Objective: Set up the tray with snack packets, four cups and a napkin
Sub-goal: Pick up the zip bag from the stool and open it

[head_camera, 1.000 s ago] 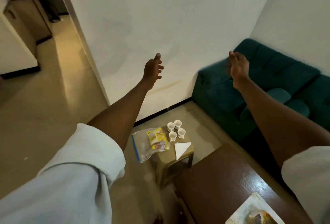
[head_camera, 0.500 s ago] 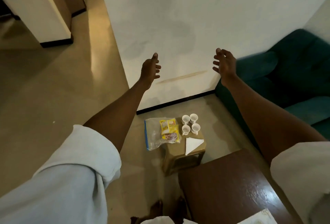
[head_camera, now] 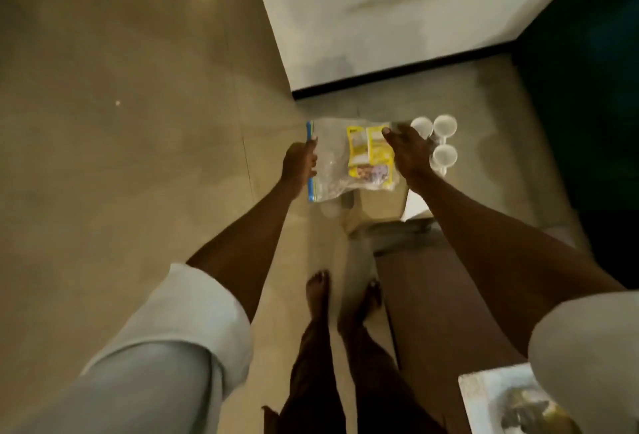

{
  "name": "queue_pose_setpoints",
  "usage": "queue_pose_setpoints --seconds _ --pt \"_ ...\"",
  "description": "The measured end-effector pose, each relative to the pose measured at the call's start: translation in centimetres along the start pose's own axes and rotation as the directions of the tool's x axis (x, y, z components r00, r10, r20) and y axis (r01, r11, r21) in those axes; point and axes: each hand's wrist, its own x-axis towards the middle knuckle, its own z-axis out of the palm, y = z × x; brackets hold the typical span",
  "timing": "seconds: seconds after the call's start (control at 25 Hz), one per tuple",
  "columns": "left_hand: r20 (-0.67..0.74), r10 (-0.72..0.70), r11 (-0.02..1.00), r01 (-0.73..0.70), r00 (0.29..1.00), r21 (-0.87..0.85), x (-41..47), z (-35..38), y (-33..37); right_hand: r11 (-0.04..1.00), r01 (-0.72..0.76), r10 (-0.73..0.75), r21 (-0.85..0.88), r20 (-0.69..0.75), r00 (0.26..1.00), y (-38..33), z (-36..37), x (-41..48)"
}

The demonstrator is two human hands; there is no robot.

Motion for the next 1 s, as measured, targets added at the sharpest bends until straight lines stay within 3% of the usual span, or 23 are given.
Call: queue_pose_setpoints --seconds 0.08,0.16,0.28,0.36,0.52,0.64,0.8,1.0 --pt "-0.074 0.006 0.994 0.002 0.997 0.109 3.8 0.5 -3.4 0.994 0.013 -0.012 -0.104 0.012 1.0 3.8 2.2 1.8" --pt "-0.135 0.048 0.969 -0.013 0.99 0.245 7.3 1.0 -6.6 0.948 0.058 -0.055 -0.314 0.018 0.998 7.4 4.1 3.6" --pt "-0.14 0.002 0.965 0.035 0.99 0.26 10.9 1.9 -9.4 0.74 0.166 -0.183 -0.651 0.041 0.982 11.3 5.9 5.9" --pt "-0.117 -0.02 0.971 0.048 0.993 0.236 12.7 2.5 -10.8 0.637 0.2 -0.256 -0.745 0.041 0.966 12.8 6.6 7.0" --pt "-0.182 0.077 0.969 -0.03 0.98 0.245 15.0 3.7 -13.1 0.583 0.164 -0.309 -0.796 -0.032 0.95 14.5 7.8 7.6" --pt "-0.186 0.053 0.989 -0.025 0.981 0.146 15.3 3.7 -12.6 0.633 0.172 -0.306 -0.754 -0.041 0.951 14.2 7.9 7.7" --pt "-0.067 -0.029 0.999 0.031 0.997 0.026 14.7 4.1 -10.6 0.762 0.174 -0.297 -0.623 -0.099 0.95 12.9 6.9 8.5" --pt "0.002 0.061 0.994 -0.06 0.998 -0.086 10.7 3.2 -4.2 0.844 0.143 -0.255 -0.517 -0.152 0.955 9.3 4.8 7.5"
